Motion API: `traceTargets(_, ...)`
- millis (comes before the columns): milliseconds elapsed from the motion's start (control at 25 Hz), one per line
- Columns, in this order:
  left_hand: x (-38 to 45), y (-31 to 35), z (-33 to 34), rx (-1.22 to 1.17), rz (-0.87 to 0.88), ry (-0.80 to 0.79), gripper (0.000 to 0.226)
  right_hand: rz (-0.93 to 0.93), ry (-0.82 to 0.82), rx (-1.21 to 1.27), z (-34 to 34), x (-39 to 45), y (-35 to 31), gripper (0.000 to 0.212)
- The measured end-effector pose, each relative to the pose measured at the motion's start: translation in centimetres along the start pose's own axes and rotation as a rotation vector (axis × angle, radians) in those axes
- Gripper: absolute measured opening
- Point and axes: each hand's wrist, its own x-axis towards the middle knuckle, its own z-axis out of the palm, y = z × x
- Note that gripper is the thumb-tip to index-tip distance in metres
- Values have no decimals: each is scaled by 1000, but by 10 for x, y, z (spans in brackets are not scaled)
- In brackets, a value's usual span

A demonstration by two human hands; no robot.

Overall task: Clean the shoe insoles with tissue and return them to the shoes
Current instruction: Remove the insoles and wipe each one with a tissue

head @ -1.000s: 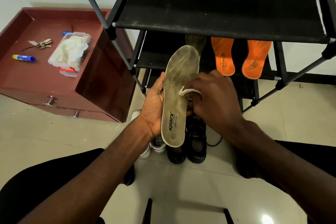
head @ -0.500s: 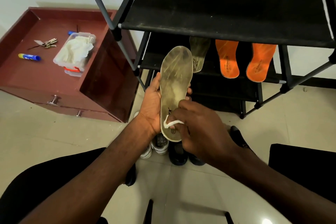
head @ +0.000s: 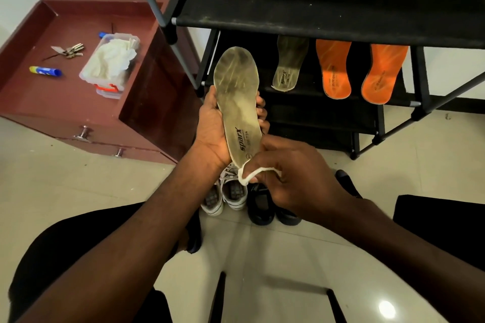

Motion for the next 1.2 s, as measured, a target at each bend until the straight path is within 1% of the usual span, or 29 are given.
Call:
traceTargets(200,4,7,-3,11,23,-20,74,122,91,242,-1,6,-5,18)
traceTargets(280,2,9,-3,19,36,-3,75,225,188,401,-11,13,0,15)
traceTargets(320,2,8,-3,21,47,11,75,260,258,417,-16,16,3,14)
traceTargets(360,1,6,-3,23,56,25,75,268,309,355,-18,19,8,14)
traceTargets(400,1,3,-2,25,57,37,74,256,316,254,-16,20,10,14)
traceTargets(480,2,-3,2,12,41,31,74,162,252,93,-3,21,6,14)
traceTargets(560,4,-5,3,5,30,28,74,60,159,76,11,15,-3,15)
traceTargets(640,5,-6,-1,17,41,37,71,8,94,30,6,10,-3,19)
traceTargets(720,7,-8,-3,0,47,33,68,50,108,-127,-5,9,5,23)
traceTargets(800,10,-7,-5,-16,52,45,67,134,156,-199,-9,14,13,24)
traceTargets(880,11,-7,-7,-5,54,37,69,126,133,-117,0,15,8,24)
traceTargets(960,11,-8,-10,-16,48,31,71,110,90,16,9,10,-3,18)
traceTargets(1040,10,-11,-10,-25,38,34,71,156,112,135,12,9,-7,13)
traceTargets(1120,13,-13,-9,-41,46,40,71,198,188,151,13,16,-6,13)
traceTargets(1200,14,-9,-8,-55,60,35,72,140,152,84,9,19,-4,15)
